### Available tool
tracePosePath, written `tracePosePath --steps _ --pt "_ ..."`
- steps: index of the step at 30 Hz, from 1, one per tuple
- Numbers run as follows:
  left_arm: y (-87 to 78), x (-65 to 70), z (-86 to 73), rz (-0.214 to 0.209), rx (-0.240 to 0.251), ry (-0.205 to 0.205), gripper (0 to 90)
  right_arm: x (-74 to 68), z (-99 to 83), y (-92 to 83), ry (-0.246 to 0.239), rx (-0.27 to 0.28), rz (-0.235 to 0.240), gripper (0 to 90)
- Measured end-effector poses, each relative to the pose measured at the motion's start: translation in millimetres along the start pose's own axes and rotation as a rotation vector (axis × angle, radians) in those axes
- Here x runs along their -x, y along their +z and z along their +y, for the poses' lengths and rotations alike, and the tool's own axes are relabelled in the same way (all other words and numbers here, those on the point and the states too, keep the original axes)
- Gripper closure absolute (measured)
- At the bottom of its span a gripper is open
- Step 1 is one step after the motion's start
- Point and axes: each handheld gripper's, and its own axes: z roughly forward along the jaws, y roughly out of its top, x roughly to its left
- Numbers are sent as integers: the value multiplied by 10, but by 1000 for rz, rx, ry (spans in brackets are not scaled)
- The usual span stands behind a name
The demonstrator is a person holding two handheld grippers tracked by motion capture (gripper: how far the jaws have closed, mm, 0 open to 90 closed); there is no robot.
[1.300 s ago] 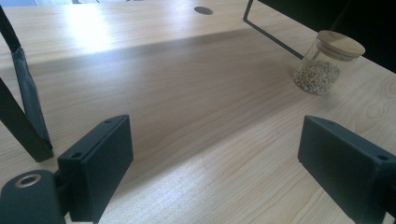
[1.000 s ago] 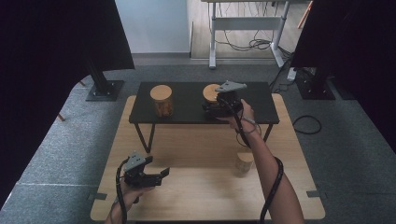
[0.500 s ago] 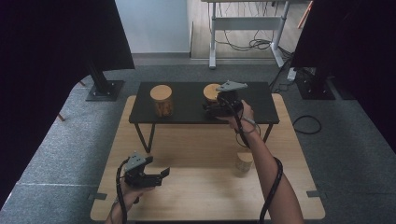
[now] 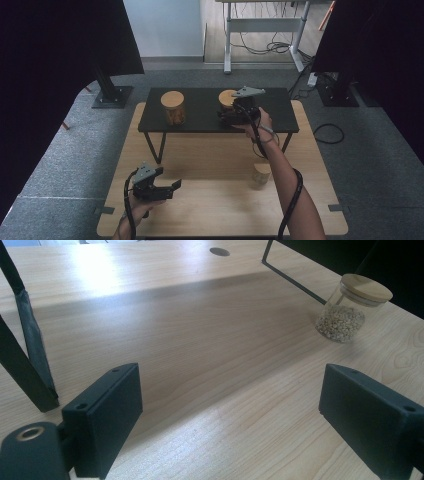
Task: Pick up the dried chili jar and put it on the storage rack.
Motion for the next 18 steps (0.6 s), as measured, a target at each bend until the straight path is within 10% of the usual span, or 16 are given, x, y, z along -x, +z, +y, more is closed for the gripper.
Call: tracePosePath --steps 18 --pt "-3 2 12 -5 -4 1 99 -33 35 -33 9 -14 -8 103"
